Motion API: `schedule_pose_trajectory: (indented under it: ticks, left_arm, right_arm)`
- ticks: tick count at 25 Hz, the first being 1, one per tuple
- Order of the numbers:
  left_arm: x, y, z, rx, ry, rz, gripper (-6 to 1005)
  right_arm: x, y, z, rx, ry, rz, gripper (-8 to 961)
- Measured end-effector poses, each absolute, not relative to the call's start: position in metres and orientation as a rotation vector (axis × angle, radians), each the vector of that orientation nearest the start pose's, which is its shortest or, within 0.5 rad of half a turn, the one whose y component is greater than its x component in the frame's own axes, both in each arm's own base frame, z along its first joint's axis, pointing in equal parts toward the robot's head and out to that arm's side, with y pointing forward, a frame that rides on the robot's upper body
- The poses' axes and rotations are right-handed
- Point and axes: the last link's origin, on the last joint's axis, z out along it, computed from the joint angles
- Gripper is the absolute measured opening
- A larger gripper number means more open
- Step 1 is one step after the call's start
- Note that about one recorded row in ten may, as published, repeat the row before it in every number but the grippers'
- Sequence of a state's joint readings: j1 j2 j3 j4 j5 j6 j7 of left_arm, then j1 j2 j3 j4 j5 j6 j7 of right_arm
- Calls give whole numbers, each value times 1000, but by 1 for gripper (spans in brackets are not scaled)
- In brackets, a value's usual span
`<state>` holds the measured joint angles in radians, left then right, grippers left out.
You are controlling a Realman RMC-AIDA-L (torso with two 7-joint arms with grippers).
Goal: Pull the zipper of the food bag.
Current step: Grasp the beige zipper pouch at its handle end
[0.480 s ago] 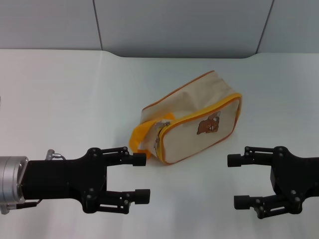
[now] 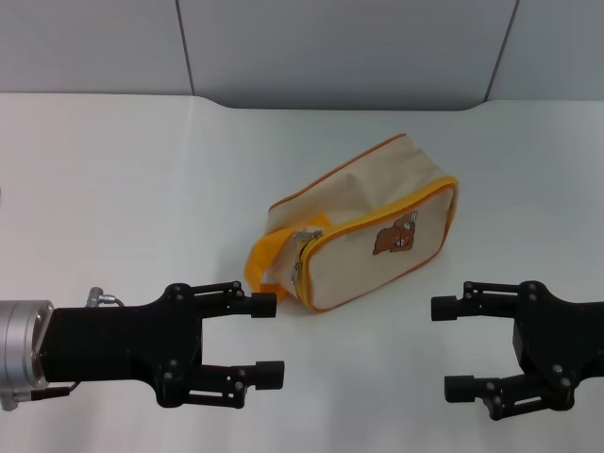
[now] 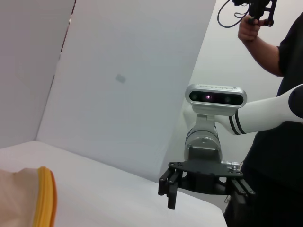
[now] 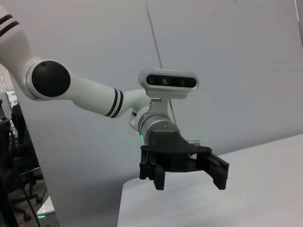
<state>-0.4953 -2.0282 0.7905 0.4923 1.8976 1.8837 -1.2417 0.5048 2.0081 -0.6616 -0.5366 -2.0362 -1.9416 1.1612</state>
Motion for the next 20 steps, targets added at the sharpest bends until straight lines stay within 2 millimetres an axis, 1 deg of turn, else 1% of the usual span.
schedule_pose_trajectory:
  ticks: [5,6,8,10,13,15,18,19,20]
  left_arm:
    - [-256,274,-7,-2951,-527,-1029,810]
    - [-266,277,-17,-2876,-550,-958,809]
    - [-278,282,-28,-2776,-571,-884,808]
    - [-283,285,-35,-2723,-586,-855,807]
    - [-284,289,-49,-2691,-595,-837,805]
    - [-282,300,-64,-2666,-614,-775,804]
    - [-282,300,-64,-2666,-614,-775,803]
    - [-276,309,-74,-2672,-602,-735,802]
    - [-276,309,-74,-2672,-602,-735,802]
  right_arm:
    - [262,273,16,-2994,355,968,840]
    - [262,272,16,-2992,353,968,840]
    - [266,270,17,-2977,348,964,840]
    - [268,269,18,-2972,351,963,840]
    - [273,266,19,-2957,370,958,840]
    - [274,265,19,-2953,375,955,840]
    - [275,264,19,-2950,375,954,840]
    - [276,263,20,-2947,374,954,840]
    - [277,263,20,-2943,372,954,840]
